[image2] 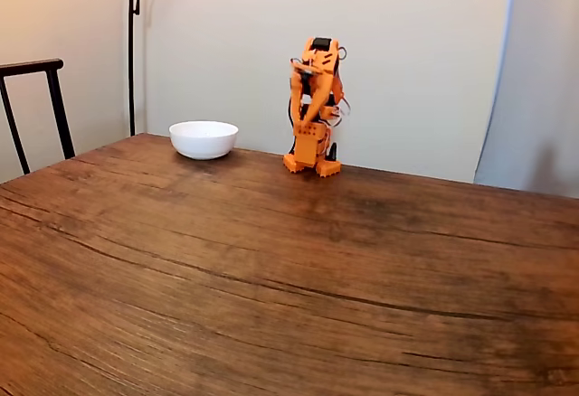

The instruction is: Grasp the cube and drop it in the bowl

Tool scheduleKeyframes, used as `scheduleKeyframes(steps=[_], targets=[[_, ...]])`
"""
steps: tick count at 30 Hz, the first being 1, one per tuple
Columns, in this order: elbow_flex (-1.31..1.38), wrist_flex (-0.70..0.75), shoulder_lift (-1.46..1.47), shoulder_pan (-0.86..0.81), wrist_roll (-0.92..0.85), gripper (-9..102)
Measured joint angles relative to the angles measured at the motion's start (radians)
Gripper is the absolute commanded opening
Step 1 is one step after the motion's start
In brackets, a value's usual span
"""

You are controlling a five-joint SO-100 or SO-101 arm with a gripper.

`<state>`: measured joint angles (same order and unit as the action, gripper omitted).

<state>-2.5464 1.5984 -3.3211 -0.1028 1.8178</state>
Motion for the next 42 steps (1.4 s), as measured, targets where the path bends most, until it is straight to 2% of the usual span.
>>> scheduleKeyframes(steps=[7, 14, 21, 42], targets=[[-0.227, -0.184, 0.0, 0.156, -0.014, -1], [-0.449, -0.304, 0.002, 0.169, -0.032, -1], [-0.566, -0.325, -0.006, 0.164, -0.032, -1], [-0.568, -0.321, -0.006, 0.158, -0.031, -1]])
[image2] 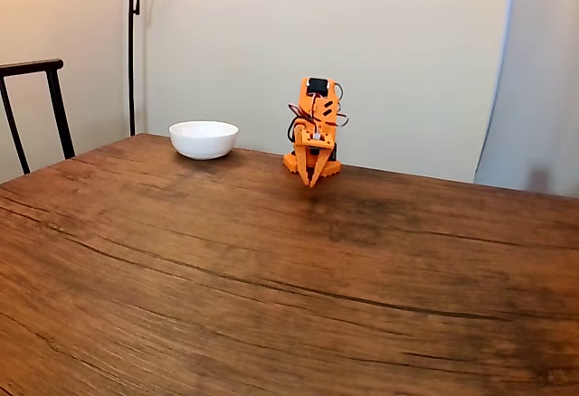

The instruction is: Grasp the cube and drop it in the bowl

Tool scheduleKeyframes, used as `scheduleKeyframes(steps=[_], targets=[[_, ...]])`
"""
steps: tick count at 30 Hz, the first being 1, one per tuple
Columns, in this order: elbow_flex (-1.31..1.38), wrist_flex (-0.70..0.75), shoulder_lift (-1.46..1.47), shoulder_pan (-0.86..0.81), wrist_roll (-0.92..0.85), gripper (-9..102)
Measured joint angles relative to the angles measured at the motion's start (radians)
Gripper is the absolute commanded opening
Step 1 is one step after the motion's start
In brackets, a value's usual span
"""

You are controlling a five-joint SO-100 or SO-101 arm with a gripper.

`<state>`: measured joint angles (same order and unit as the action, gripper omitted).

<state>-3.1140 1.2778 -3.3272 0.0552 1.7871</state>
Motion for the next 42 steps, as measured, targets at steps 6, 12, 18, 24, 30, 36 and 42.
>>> scheduleKeyframes(steps=[6, 12, 18, 24, 30, 36, 42], targets=[[0.0, 0.021, 0.002, 0.0, 0.0, -1], [0.0, 0.023, 0.0, 0.0, 0.0, -1], [0.0, 0.023, 0.0, 0.0, 0.0, -1], [0.0, 0.023, 0.0, 0.0, 0.0, -1], [0.0, 0.023, 0.0, 0.0, 0.0, -1], [0.0, 0.023, 0.0, 0.0, 0.0, -1], [0.0, 0.023, 0.0, 0.0, 0.0, -1]])
